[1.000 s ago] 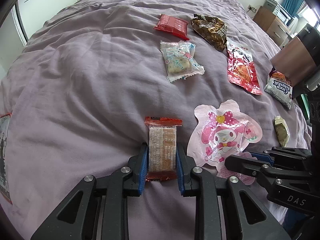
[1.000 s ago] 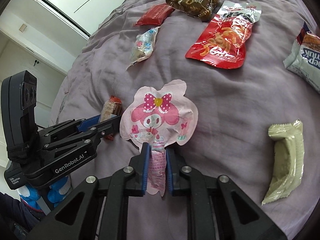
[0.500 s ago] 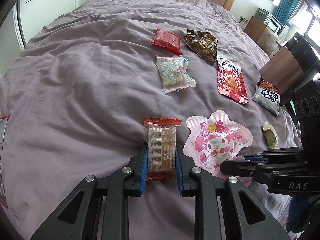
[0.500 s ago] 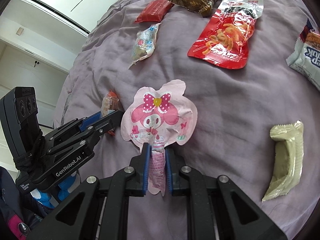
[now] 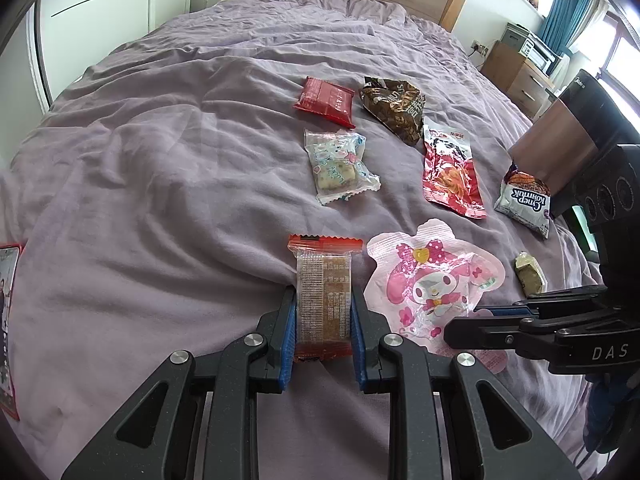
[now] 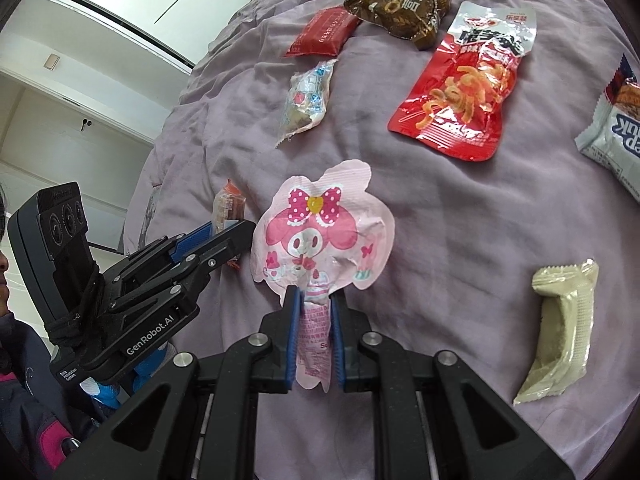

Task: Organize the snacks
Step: 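Carry the wafer bar and pink bag together toward the green tray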

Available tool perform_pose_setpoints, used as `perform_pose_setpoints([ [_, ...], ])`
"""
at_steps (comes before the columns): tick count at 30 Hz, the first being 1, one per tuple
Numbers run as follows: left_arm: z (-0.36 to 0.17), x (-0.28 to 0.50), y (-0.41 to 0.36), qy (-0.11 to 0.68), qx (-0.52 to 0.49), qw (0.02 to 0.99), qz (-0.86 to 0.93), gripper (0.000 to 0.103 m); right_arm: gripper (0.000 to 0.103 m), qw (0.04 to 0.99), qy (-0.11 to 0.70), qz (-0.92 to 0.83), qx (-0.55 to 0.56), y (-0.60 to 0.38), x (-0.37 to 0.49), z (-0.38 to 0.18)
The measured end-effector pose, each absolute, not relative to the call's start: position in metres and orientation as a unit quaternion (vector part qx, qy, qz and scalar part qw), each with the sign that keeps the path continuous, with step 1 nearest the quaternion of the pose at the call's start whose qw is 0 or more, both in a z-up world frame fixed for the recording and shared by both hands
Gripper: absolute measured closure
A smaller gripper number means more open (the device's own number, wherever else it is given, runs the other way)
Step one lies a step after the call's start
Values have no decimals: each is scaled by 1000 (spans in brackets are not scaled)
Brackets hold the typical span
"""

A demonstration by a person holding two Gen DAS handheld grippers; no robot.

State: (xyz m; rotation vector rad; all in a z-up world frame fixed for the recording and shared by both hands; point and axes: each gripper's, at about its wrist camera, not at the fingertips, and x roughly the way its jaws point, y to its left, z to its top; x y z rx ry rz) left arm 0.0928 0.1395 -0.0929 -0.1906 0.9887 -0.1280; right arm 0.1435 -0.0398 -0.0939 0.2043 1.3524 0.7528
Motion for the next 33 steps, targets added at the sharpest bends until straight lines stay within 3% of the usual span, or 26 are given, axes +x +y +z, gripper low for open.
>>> perform_pose_setpoints([
  [11, -88, 90, 139, 460, -99, 881, -46, 83, 50, 724, 589, 345, 106, -70, 129, -75],
  [25, -80, 87, 162, 471, -207, 856, -45, 83, 50, 745, 539, 362, 154, -128, 100, -55],
  [33, -41, 71, 136, 460, -172, 868, -67, 84, 50, 768, 499, 362, 171, -163, 80, -25],
])
